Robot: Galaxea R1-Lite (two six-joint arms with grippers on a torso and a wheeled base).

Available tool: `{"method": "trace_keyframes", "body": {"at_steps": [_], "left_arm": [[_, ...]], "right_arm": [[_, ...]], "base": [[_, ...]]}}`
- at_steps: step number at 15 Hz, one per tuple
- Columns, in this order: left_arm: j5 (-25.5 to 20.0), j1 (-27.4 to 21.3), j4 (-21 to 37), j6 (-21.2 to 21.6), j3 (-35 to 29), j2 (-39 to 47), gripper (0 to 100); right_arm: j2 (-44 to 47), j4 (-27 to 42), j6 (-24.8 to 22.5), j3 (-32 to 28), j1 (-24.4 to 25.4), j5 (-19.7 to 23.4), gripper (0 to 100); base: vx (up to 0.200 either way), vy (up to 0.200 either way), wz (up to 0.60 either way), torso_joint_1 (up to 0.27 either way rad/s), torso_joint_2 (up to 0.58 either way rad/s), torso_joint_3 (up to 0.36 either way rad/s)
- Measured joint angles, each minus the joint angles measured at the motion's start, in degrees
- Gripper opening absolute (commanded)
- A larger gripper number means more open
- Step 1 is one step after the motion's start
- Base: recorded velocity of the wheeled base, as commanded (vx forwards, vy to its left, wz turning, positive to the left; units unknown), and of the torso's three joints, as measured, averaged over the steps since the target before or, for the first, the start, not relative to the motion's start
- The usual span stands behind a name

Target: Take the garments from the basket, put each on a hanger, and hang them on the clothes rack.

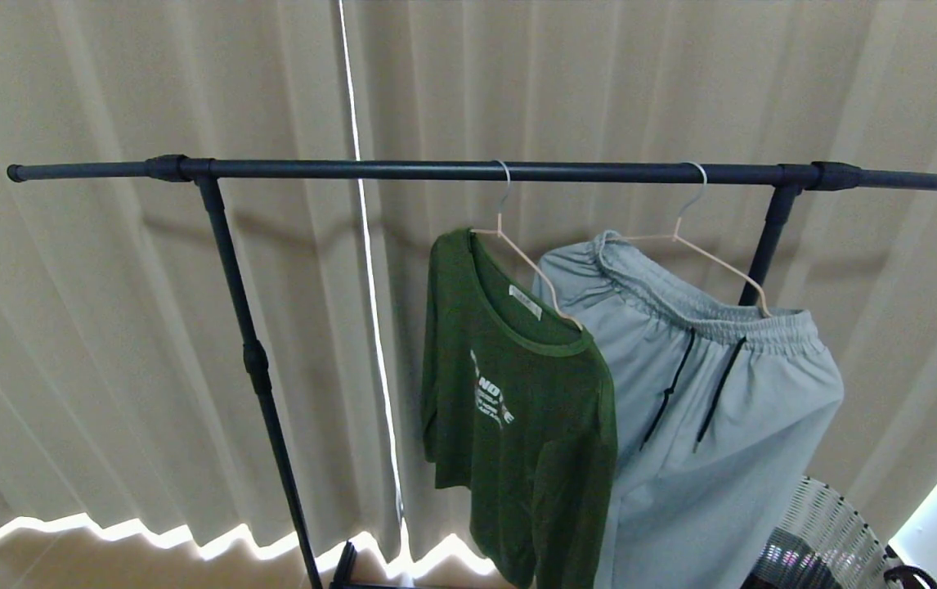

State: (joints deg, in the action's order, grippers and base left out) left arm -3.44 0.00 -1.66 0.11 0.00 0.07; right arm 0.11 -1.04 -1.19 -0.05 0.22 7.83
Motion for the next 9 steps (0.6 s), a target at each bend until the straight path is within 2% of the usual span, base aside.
{"method": "trace_keyframes", "body": {"at_steps": [3, 9], "left_arm": [[0.0, 0.0, 0.0, 0.0, 0.0, 0.0, 100], [0.0, 0.0, 0.0, 0.0, 0.0, 0.0, 100]], "right_arm": [[0.0, -0.1, 2.1, 0.0, 0.0, -3.7, 100], [0.0, -0.2, 2.3, 0.0, 0.0, -3.9, 100]], "base": [[0.000, 0.000, 0.00, 0.000, 0.00, 0.000], [0.000, 0.000, 0.00, 0.000, 0.00, 0.000]]}}
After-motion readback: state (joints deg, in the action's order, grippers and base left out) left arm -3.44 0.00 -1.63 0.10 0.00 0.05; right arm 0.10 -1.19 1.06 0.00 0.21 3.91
